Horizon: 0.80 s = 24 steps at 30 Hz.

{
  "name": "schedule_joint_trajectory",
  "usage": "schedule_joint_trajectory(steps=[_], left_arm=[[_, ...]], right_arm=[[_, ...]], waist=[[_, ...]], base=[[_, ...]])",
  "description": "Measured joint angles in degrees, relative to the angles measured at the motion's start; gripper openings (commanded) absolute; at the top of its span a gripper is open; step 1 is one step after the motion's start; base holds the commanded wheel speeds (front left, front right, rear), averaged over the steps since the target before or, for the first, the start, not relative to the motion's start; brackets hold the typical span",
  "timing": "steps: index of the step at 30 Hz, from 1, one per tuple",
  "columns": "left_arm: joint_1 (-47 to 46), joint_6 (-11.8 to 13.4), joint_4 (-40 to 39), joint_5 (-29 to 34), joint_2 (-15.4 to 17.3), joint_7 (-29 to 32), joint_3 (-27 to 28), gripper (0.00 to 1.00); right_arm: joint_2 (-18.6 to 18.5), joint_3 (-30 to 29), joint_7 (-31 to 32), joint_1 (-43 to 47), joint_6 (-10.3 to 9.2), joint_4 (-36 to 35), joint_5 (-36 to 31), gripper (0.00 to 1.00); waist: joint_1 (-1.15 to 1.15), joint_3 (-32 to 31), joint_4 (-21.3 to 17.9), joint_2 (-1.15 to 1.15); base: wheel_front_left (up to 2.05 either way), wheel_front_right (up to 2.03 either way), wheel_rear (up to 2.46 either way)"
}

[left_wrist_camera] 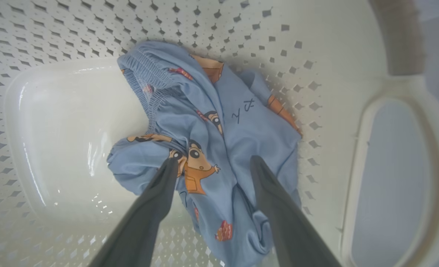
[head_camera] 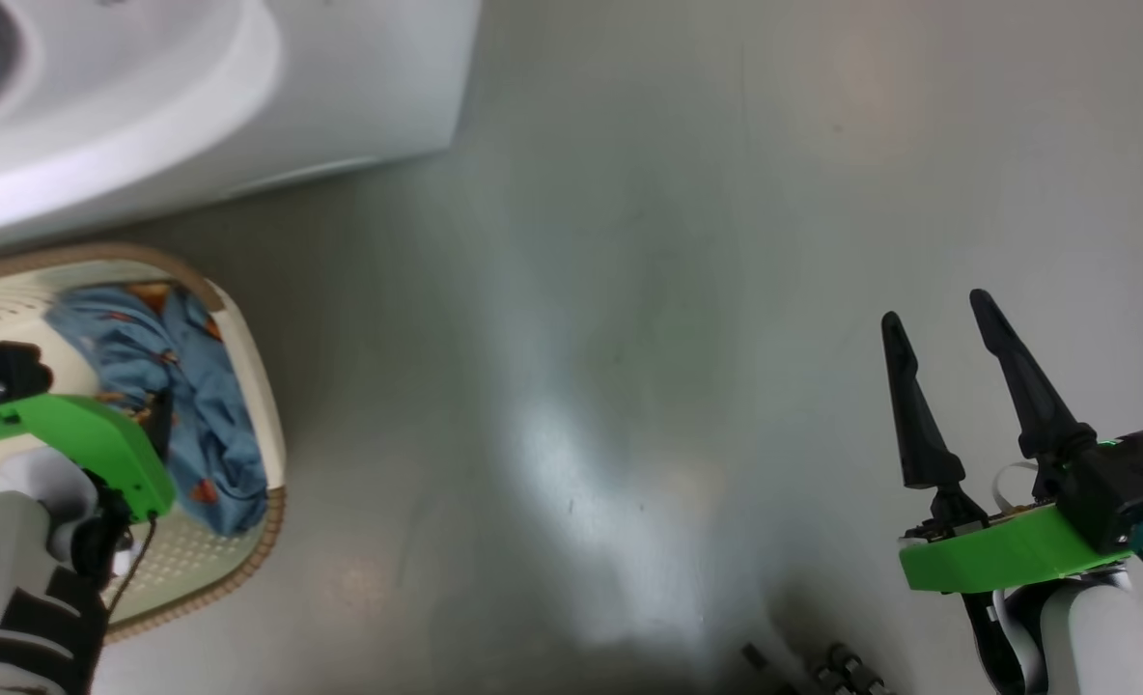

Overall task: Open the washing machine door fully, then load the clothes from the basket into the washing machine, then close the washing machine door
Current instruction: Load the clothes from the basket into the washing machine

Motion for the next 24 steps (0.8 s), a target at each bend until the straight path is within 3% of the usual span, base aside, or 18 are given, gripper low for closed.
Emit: schedule_joint_trajectory(steps=[12, 24], left_arm=[[-4.1, 0.0, 3.28, -1.47, 0.96, 0.01, -2.91, 1.0], [-5.82, 0.6, 6.28, -1.46, 0.19, -0.16, -4.86, 1.0]], right_arm=[[0.0, -0.38, -0.73, -1.22, 0.0, -1.11, 0.37, 1.0], [0.02, -1.18, 0.64, -0.45, 0.0, -4.47, -0.68, 1.0]], waist=[[0.0, 5.99, -2.47, 0.0], [0.0, 7.67, -1.59, 0.0]], base=[[0.0, 0.0, 0.0], [0.0, 0.0, 0.0]])
